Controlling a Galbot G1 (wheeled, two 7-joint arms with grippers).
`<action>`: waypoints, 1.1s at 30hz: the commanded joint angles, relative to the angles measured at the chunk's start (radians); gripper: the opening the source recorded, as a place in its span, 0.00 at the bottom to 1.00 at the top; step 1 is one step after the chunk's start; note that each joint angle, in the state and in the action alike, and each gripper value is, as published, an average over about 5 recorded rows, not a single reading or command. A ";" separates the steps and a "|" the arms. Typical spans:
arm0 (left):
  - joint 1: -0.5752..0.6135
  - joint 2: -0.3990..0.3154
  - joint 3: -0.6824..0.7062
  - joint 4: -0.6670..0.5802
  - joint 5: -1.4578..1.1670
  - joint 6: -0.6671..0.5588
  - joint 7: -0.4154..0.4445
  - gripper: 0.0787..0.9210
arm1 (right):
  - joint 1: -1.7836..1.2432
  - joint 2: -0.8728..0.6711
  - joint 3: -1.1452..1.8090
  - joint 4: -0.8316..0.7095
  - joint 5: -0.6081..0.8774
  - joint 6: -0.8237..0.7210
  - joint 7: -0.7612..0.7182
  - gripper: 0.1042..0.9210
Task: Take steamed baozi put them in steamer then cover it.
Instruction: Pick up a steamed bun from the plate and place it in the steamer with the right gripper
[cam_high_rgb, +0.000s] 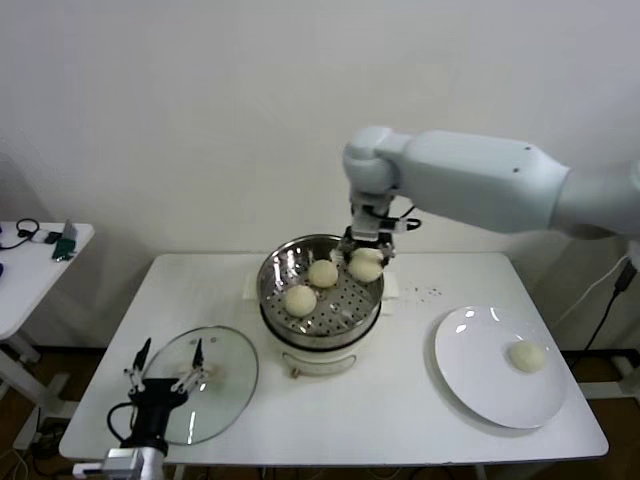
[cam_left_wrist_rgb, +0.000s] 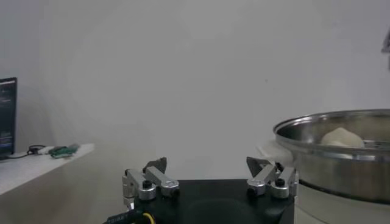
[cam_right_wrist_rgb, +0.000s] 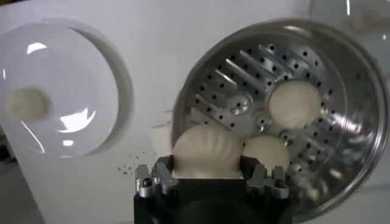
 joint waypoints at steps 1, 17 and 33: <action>0.006 0.010 -0.011 -0.001 -0.011 0.001 0.000 0.88 | -0.143 0.150 0.019 0.000 -0.155 0.083 -0.005 0.73; 0.005 0.011 -0.012 0.016 -0.017 -0.002 0.000 0.88 | -0.183 0.146 0.010 0.012 -0.166 0.086 -0.008 0.74; 0.003 0.010 -0.010 0.017 -0.015 -0.003 0.000 0.88 | -0.122 0.090 0.070 0.010 -0.144 0.066 -0.021 0.88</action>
